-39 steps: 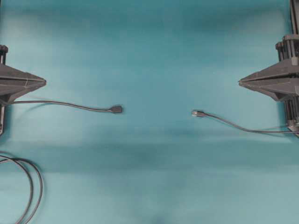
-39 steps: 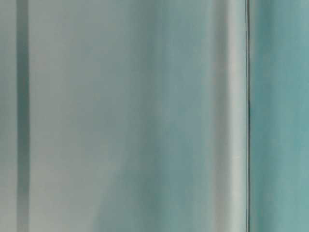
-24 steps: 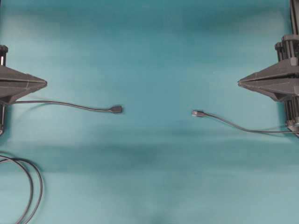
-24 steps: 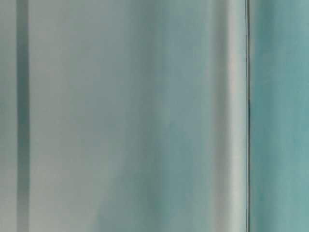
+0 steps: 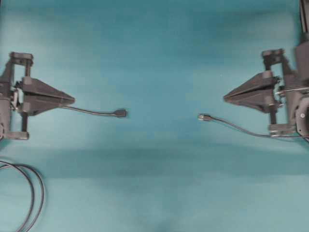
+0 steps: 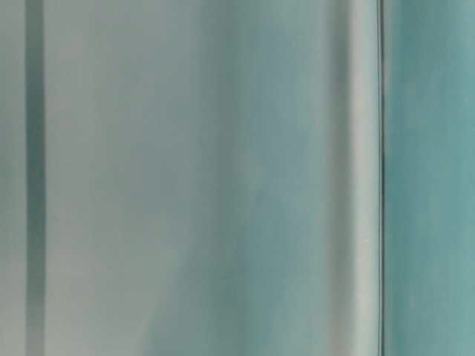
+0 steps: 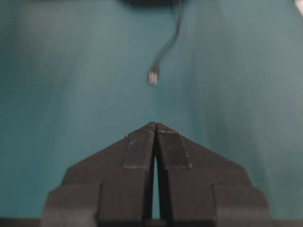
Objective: Insert the USB using both arms.
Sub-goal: 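Move both grippers down over the USB cable ends, fingers open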
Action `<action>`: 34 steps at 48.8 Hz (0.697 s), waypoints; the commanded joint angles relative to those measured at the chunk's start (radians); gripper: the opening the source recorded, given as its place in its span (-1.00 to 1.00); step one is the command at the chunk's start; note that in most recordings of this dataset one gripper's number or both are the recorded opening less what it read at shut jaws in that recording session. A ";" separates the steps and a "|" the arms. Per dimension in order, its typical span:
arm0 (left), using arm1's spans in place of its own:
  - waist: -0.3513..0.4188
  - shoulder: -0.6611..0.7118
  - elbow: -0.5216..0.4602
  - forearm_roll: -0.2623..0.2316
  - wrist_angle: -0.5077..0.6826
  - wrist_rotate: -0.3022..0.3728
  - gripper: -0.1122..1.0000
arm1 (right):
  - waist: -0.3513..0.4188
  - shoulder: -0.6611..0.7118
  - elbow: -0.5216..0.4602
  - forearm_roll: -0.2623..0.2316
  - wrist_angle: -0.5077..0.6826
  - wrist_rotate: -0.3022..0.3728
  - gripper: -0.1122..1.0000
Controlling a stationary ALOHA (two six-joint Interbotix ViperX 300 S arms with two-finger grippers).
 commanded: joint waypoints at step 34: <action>-0.002 0.229 -0.046 -0.002 0.107 0.008 0.55 | -0.002 0.394 -0.140 -0.003 0.216 0.038 0.23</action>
